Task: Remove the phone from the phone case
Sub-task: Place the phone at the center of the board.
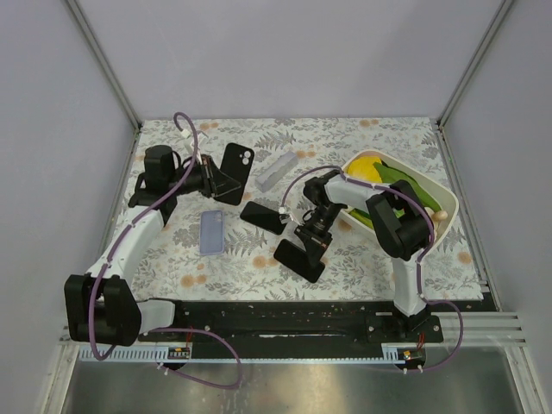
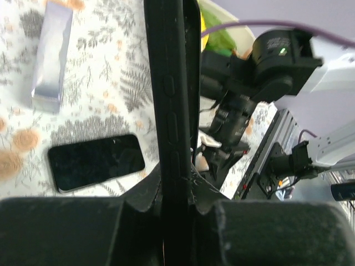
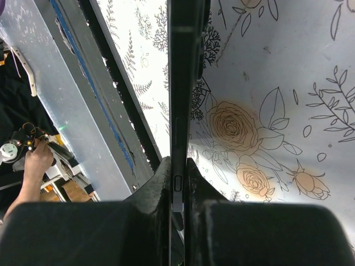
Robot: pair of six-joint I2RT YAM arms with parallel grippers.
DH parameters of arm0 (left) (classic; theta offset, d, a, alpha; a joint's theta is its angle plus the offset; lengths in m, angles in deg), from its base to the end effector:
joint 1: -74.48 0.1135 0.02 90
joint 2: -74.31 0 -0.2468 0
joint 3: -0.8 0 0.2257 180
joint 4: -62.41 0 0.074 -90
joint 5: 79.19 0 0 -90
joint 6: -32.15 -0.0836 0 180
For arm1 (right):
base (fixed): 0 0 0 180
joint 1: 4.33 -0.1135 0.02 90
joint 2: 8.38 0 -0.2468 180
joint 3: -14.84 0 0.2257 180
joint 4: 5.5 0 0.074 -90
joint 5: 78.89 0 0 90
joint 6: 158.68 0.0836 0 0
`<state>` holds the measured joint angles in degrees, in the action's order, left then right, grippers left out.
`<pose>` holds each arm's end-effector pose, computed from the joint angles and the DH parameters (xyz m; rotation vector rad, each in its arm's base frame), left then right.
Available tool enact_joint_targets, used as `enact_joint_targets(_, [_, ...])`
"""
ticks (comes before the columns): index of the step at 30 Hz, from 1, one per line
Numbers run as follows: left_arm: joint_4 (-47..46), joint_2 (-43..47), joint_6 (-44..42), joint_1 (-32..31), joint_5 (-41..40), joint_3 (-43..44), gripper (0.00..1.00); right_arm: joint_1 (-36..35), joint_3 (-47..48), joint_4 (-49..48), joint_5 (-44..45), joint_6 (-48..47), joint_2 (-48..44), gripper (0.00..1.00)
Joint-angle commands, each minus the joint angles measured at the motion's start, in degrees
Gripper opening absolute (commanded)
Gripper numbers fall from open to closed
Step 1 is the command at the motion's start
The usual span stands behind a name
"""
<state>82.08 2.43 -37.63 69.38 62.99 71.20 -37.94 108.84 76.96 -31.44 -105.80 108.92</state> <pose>0.2787 -0.0912 0.2970 0.3742 1.9263 -1.1683 0.2216 0.2152 0.1130 1.4453 -2.2881 -1.0632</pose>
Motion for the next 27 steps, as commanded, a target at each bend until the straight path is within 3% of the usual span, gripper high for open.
enact_joint_targets(1, [3.7,2.1,-5.6,1.1,0.3,-3.6,0.00,-0.5,2.8,0.5,0.7,0.3,0.8,0.10])
enact_joint_targets(5, [11.2,1.0,-11.8,3.7,-1.0,-4.5,0.00,-0.5,2.9,-0.9,1.9,2.0,1.2,0.15])
enact_joint_targets(9, [25.2,-1.9,-21.8,8.2,-2.0,-1.3,0.00,-0.6,3.4,-1.5,3.3,3.3,1.9,0.20])
enact_joint_targets(12, [31.2,-2.9,-27.8,12.3,-0.9,-0.2,0.00,-0.5,4.0,-1.8,4.0,3.8,2.5,0.29])
enact_joint_targets(20, [39.1,-1.6,-36.7,22.1,-3.7,-0.1,0.00,-0.5,4.9,-3.0,5.7,5.0,3.6,0.44])
enact_joint_targets(27, [46.7,-5.7,-45.1,29.6,-7.3,1.7,0.00,-0.6,5.2,-3.4,6.4,5.5,3.3,0.56])
